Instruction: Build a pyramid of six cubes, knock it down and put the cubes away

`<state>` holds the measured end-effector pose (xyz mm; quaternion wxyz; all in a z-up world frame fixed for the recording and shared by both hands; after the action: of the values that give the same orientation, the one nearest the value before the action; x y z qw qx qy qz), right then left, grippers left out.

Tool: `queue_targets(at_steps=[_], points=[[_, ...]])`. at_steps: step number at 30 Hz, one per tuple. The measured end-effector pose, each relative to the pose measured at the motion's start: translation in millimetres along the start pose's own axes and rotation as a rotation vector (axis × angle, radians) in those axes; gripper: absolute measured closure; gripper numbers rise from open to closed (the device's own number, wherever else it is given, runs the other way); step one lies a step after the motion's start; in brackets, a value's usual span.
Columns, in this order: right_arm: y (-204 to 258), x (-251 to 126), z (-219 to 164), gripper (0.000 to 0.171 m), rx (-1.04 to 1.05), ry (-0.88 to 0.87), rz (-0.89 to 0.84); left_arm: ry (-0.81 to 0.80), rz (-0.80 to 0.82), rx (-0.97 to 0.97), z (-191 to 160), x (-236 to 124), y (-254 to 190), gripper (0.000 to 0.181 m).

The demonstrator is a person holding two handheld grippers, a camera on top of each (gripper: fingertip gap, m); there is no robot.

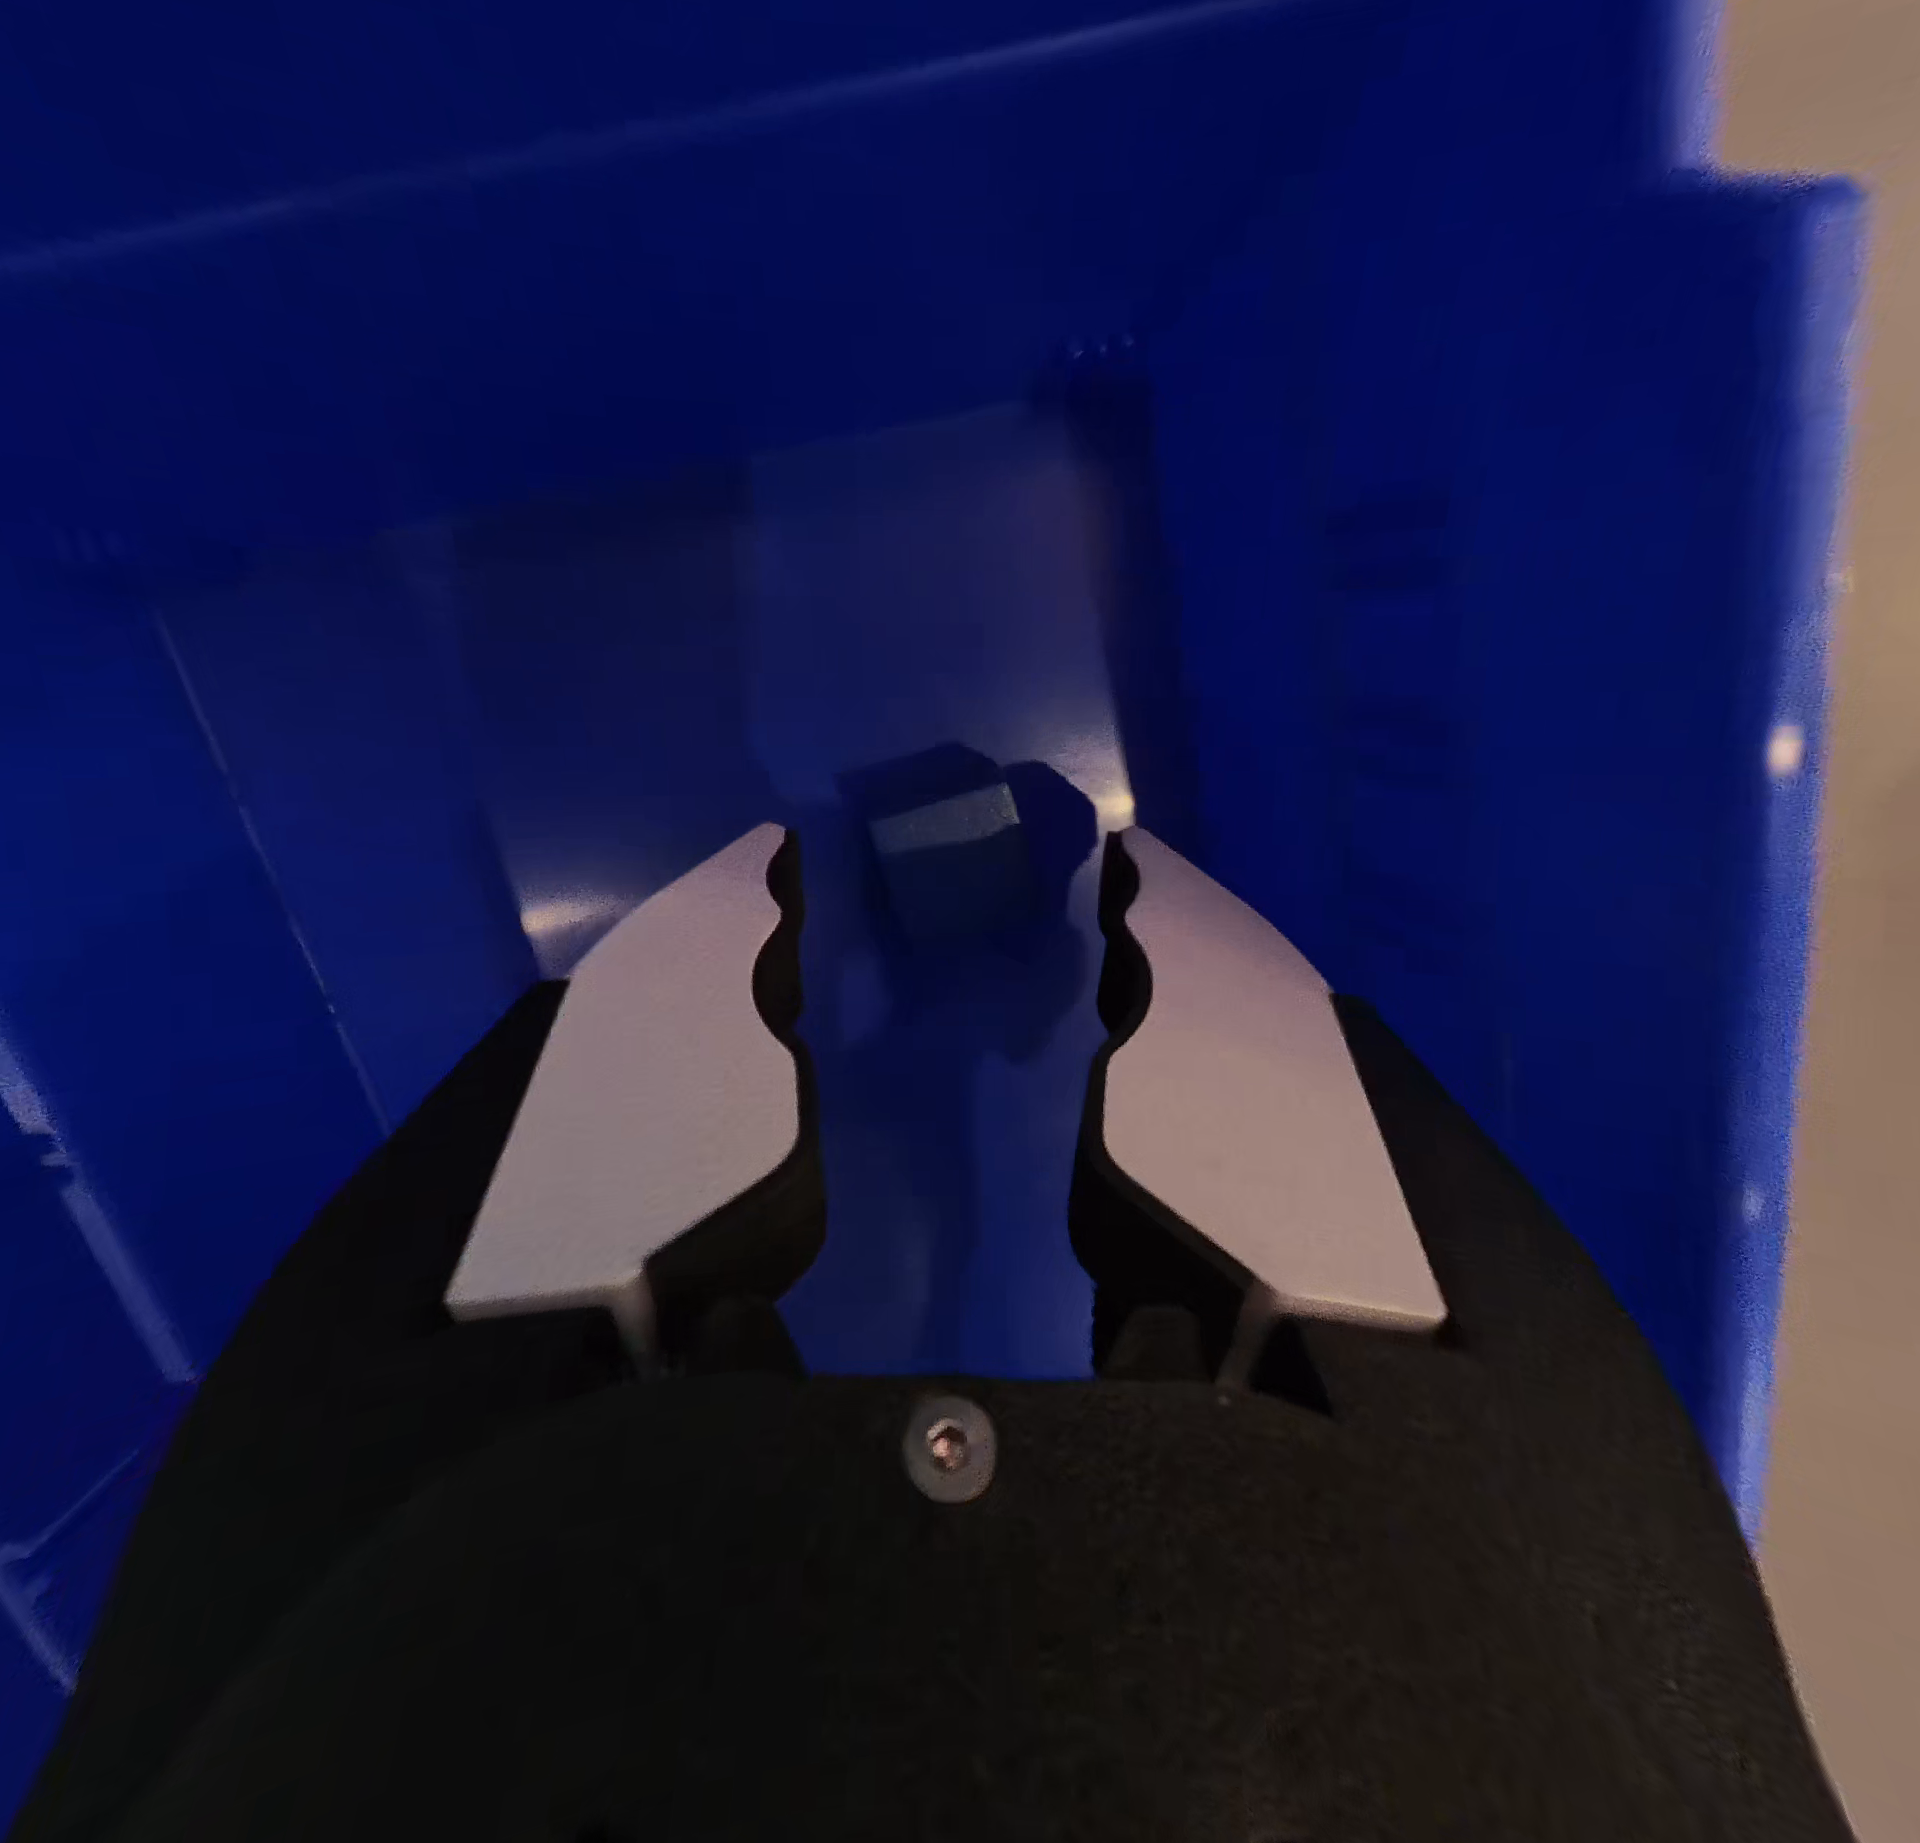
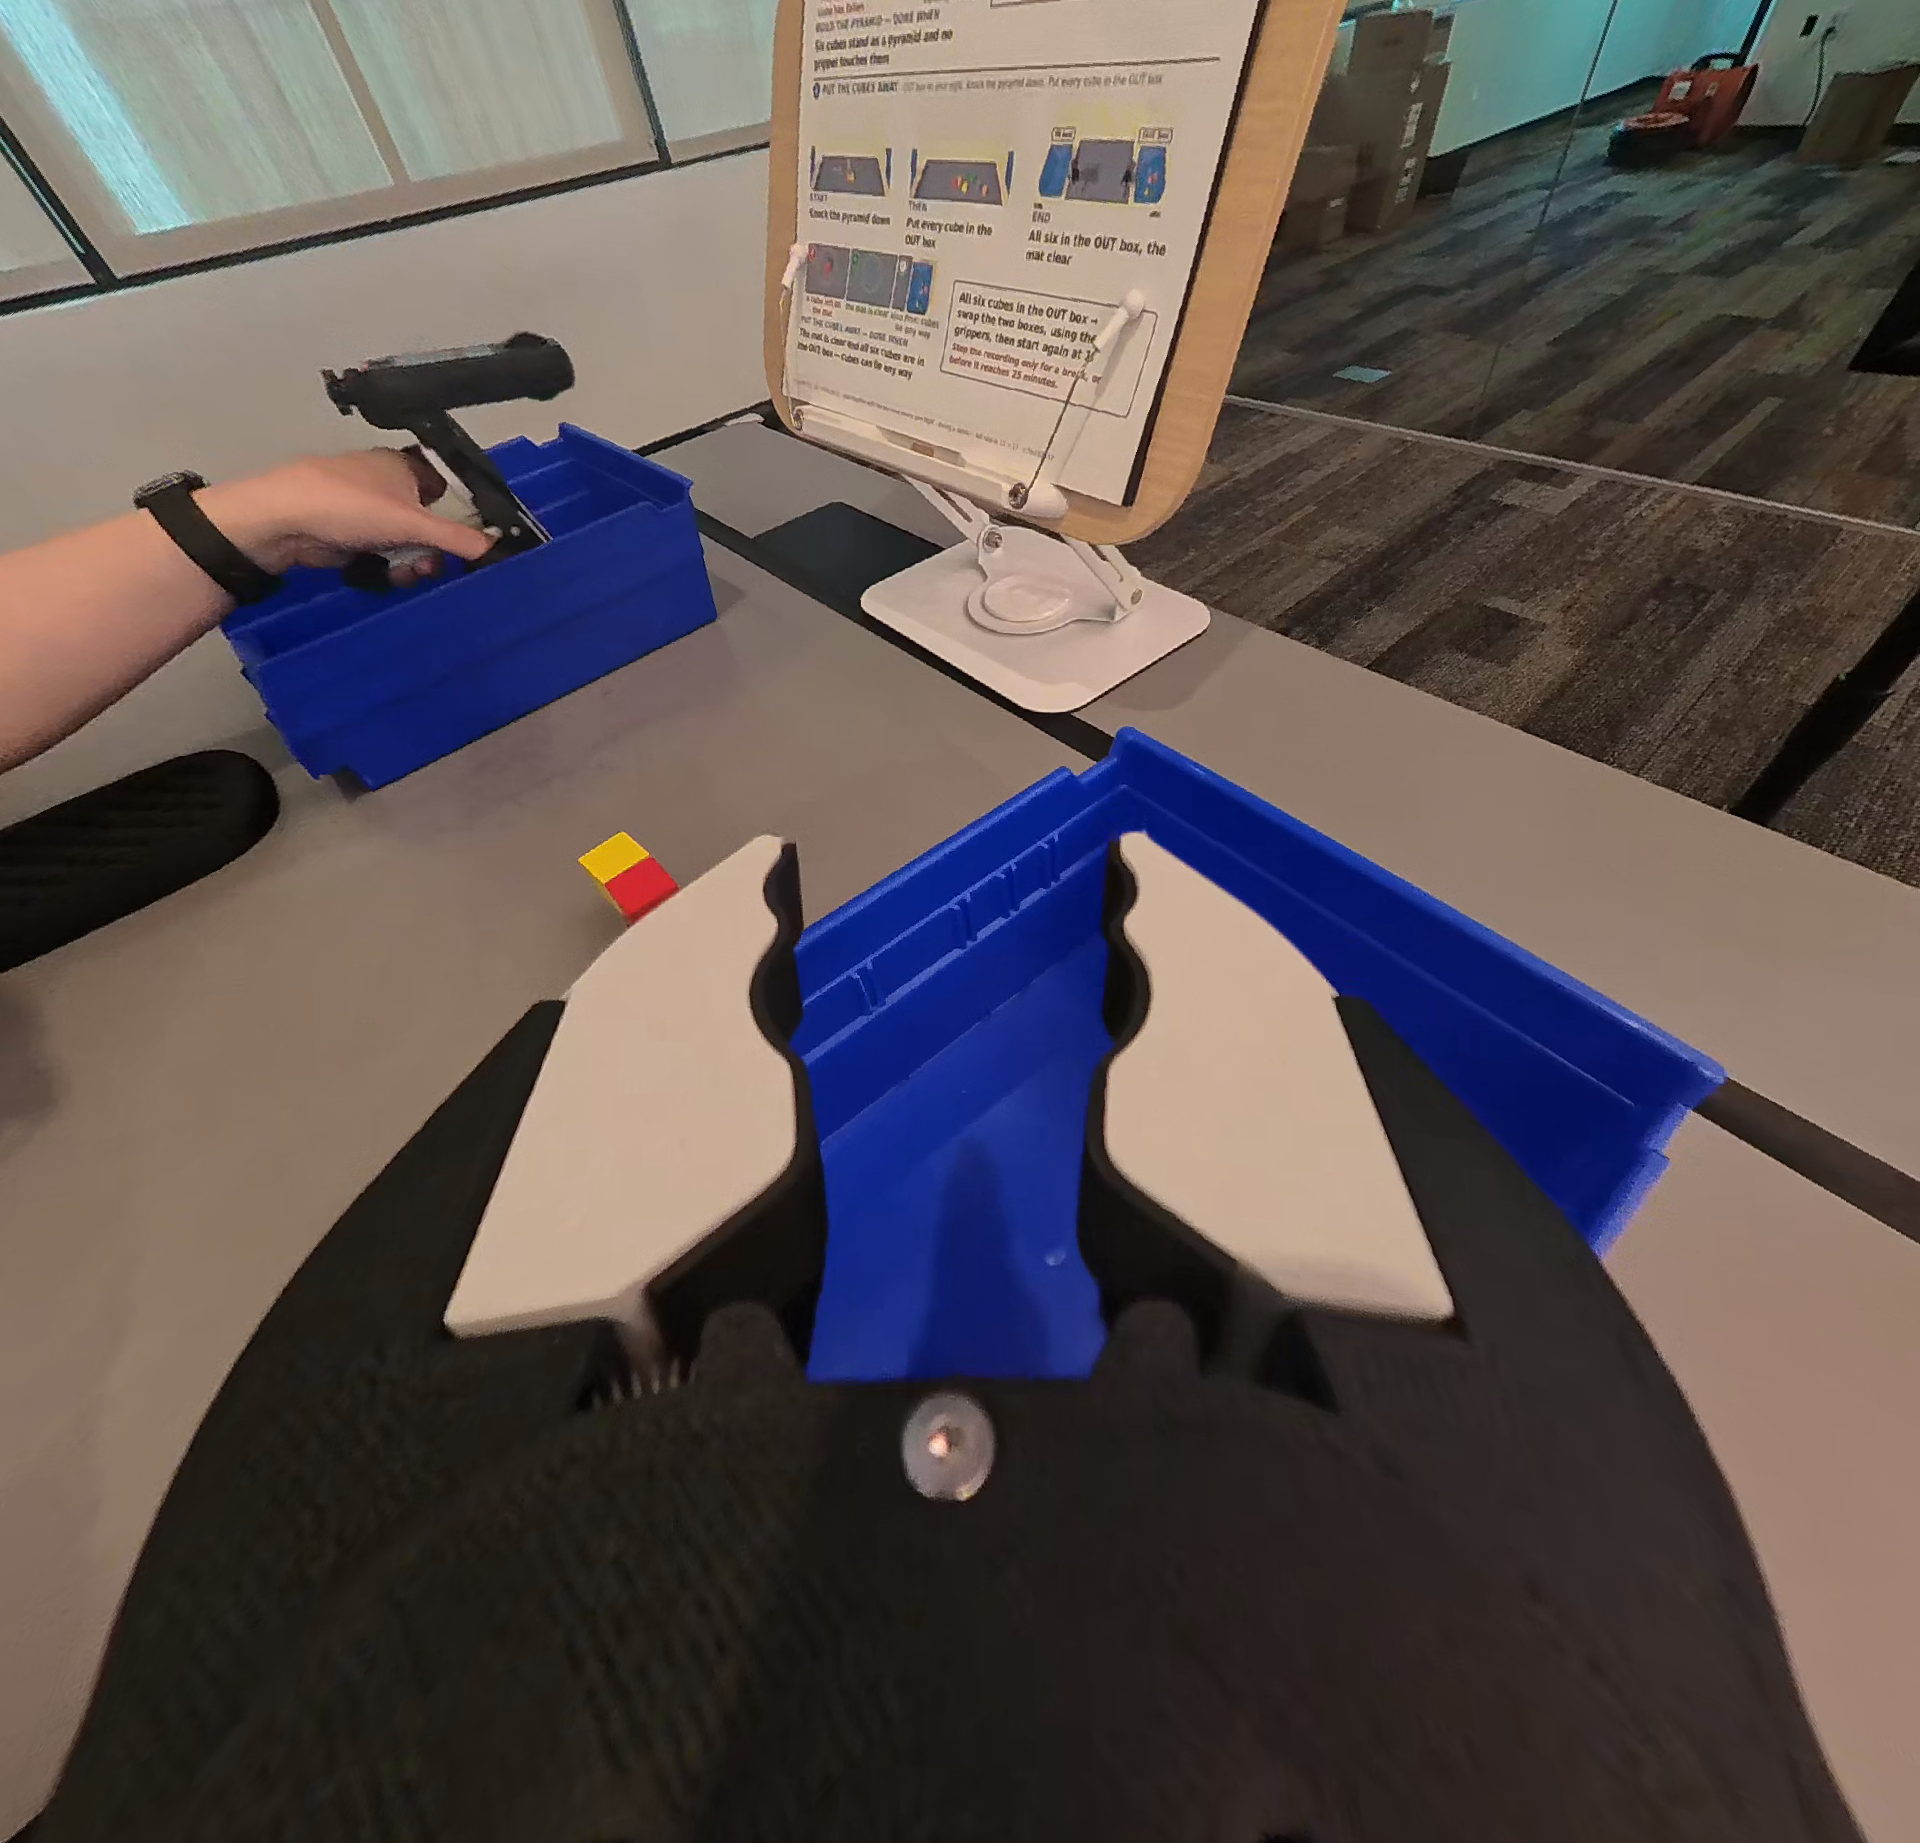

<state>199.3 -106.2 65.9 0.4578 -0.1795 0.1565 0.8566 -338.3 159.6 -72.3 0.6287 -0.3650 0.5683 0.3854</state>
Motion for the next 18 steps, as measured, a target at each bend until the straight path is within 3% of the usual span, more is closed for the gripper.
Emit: queue_targets(at_steps=[3, 5, 10, 14, 18], points=[[-2, 2, -2, 0.115, -0.002, 0.016, 0.001, 0.063, 0.015, -0.023, 0, 9, 3, 0.129], [-3, 2, -3, 0.115, -0.001, 0.016, 0.001, 0.075, 0.004, -0.022, 1, 12, 3, 0.148], [-3, -1, -3, 0.115, 0.001, 0.002, 0.005, 0.054, 0.021, 0.003, 2, 3, 13, 0.151], [-5, -5, -4, 0.115, 0.01, -0.009, 0.001, -0.009, 0.01, 0.025, -6, -25, 26, 0.151], [-6, -7, -4, 0.115, 0.012, -0.017, -0.006, -0.17, 0.009, 0.102, -18, -88, 25, 0.151]])
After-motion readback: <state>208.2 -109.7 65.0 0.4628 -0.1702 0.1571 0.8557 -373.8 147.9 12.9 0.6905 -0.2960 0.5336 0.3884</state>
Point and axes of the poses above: each gripper's, where its closed fingertips meet, x out along the fingers, z out of its top, y = z × x across the jaws, the point moved 7 cm from there along -x, back along the fingers, and after that the axes turned 13 degrees about y, right-handed, at the moved point
